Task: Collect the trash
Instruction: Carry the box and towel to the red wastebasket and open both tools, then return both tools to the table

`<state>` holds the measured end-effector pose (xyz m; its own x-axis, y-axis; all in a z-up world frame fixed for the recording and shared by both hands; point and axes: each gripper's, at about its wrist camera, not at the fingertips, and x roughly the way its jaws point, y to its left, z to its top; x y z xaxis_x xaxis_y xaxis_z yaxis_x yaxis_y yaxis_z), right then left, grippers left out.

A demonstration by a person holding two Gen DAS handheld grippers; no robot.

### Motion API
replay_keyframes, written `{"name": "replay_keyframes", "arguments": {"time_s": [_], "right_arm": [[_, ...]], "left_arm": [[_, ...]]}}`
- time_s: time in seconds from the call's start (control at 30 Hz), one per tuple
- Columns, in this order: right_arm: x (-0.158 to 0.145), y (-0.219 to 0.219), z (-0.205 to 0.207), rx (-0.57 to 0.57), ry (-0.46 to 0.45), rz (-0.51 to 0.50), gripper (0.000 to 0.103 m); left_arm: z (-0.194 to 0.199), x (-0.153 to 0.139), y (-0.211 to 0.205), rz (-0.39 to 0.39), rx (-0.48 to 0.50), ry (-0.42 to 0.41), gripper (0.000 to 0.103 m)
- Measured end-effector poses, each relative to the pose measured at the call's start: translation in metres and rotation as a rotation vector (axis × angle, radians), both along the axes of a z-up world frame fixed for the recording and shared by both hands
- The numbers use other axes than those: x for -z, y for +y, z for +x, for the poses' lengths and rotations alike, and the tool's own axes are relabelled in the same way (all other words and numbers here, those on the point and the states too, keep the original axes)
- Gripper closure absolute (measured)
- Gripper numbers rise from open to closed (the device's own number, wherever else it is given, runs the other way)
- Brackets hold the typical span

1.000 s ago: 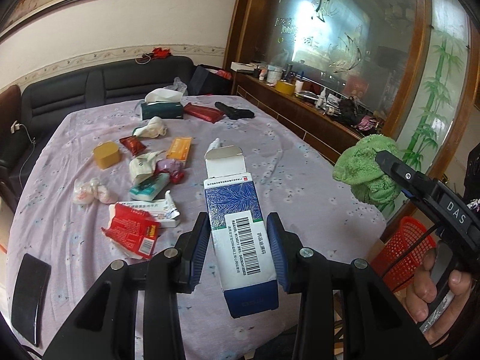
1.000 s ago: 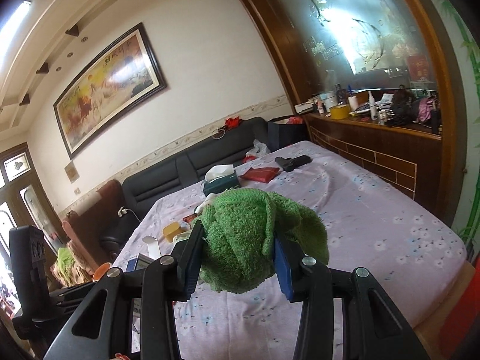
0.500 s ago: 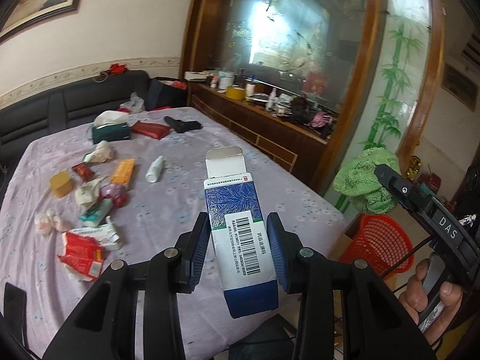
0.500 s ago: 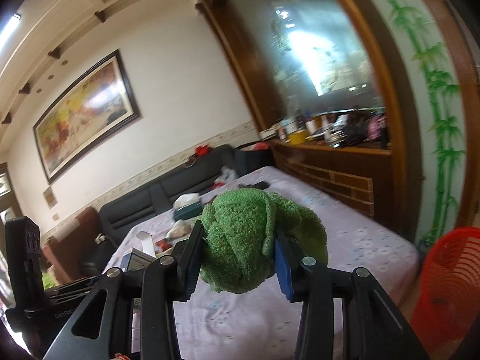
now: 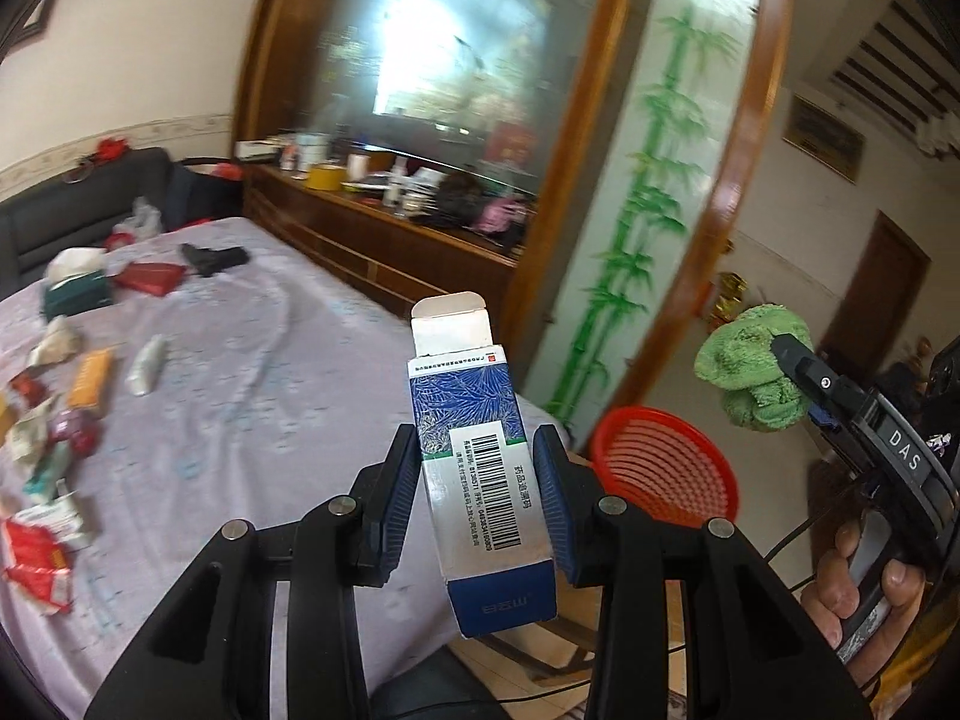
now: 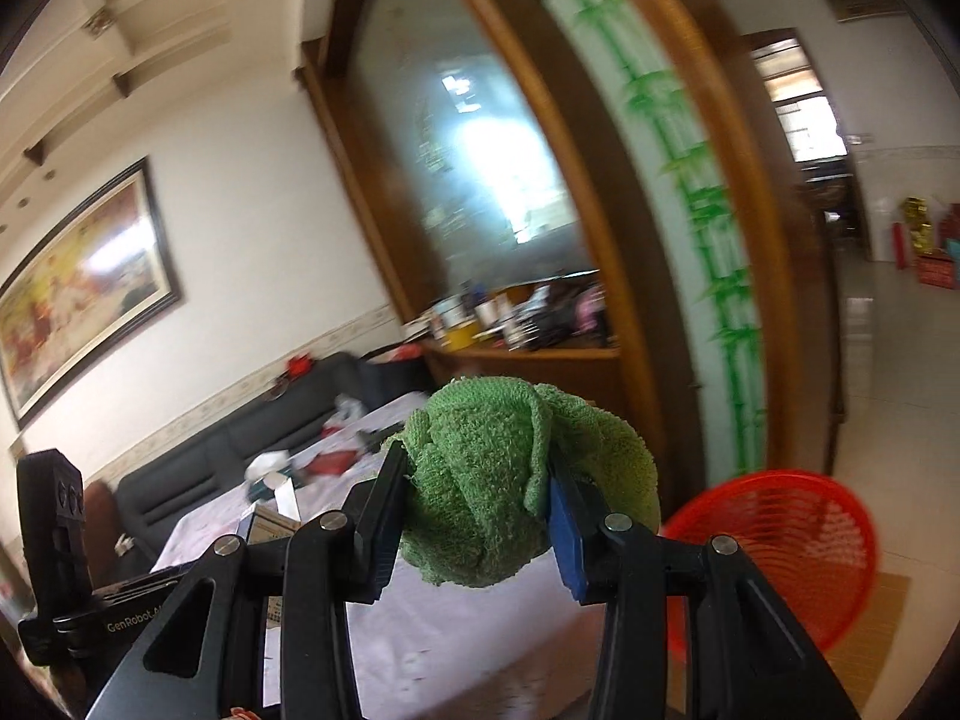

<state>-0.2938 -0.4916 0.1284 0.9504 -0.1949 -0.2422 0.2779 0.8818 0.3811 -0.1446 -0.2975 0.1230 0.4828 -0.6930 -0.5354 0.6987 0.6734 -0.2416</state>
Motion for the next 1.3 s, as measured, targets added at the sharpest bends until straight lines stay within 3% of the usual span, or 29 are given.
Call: {"name": "replay_keyframes", "arguments": {"time_s": [0.33, 0.73, 1.0, 1.1, 1.17, 1.3], "right_arm": [[0.015, -0.077, -0.061, 0.245, 0.004, 0.078, 0.057], [0.042, -0.127, -0.065, 0.296, 0.046, 0.167, 0.057], [0.078, -0.158, -0.055, 0.286, 0.084, 0.295, 0.057], [0.082, -0.165, -0.056, 0.298, 0.08, 0.32, 0.048], [0.081, -0.168, -0.057, 0.285, 0.064, 0.342, 0.036], [0.068, -0.159, -0.065, 0.287, 0.038, 0.316, 0.031]], "left_arm": [[-0.015, 0.008, -0.099, -0.013, 0.255, 0.052, 0.066], [-0.027, 0.046, -0.195, 0.028, 0.438, 0.082, 0.066], [-0.03, 0.089, -0.237, 0.121, 0.455, 0.118, 0.065], [-0.025, 0.098, -0.24, 0.127, 0.44, 0.147, 0.051], [-0.019, 0.096, -0.233, 0.108, 0.428, 0.161, 0.043], [-0.013, 0.078, -0.194, 0.063, 0.366, 0.124, 0.034]]}}
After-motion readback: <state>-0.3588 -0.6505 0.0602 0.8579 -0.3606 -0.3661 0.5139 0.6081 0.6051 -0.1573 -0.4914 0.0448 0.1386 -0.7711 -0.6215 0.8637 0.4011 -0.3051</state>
